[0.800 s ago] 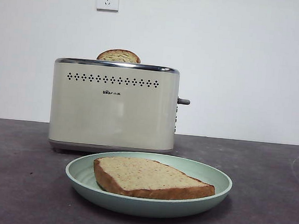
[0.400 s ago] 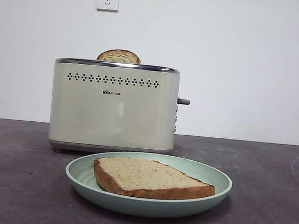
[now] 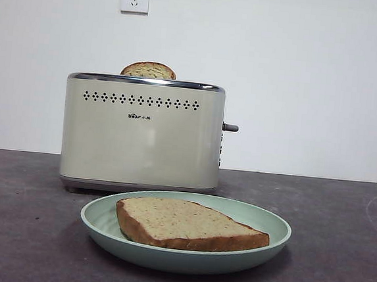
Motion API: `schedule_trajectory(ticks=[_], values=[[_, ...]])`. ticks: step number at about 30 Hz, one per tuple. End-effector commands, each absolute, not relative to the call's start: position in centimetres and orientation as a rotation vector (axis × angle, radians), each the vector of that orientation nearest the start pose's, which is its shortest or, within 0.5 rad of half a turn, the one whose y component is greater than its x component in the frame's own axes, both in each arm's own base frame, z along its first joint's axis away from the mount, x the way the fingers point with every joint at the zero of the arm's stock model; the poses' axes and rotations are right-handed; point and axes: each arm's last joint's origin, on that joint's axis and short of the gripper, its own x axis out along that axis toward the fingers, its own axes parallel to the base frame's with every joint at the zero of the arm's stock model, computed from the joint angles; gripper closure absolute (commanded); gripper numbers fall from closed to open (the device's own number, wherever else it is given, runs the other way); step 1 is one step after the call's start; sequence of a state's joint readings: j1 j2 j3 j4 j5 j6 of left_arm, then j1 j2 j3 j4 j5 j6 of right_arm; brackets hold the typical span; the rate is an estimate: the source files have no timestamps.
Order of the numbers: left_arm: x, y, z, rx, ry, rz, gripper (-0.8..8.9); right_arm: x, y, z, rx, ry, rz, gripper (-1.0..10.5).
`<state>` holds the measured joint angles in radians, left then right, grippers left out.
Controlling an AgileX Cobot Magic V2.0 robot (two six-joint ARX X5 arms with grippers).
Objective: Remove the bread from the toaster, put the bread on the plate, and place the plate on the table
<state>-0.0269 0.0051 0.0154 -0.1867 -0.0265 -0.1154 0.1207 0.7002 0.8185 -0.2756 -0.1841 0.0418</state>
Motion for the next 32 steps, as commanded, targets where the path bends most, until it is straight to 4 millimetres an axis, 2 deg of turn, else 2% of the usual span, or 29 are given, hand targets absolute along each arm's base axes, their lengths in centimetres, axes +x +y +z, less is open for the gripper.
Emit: schedule_trajectory(ticks=[1,7,10,12,18,23,32], values=[[9.6,-0.2,14.7,-0.100,0.180,0.010,8.14,14.6,1.8,30.2,0.063,0.081,0.196,9.5],[9.6,-0.2,14.7,-0.100,0.180,0.010,8.15,12.9,1.2,20.9,0.156,0.058,0.059,9.5],[9.6,-0.2,14.7,-0.100,0.180,0.010,8.15,11.9,1.0,17.2,0.207,0.086,-0.004,9.5],[9.6,-0.2,14.7,-0.100,0.180,0.010,8.15,11.3,0.9,15.6,0.244,0.126,-0.019,9.5],[9.6,-0.2,14.7,-0.100,0.180,0.010,8.15,10.0,0.7,14.3,0.199,0.240,-0.061,9.5],[9.6,-0.2,14.7,-0.100,0.180,0.010,8.14,9.6,0.7,14.9,0.125,0.164,-0.010,9.5],[9.6,-0.2,14.7,-0.100,0.180,0.010,8.14,9.6,0.4,14.8,-0.050,0.177,-0.024,9.5]])
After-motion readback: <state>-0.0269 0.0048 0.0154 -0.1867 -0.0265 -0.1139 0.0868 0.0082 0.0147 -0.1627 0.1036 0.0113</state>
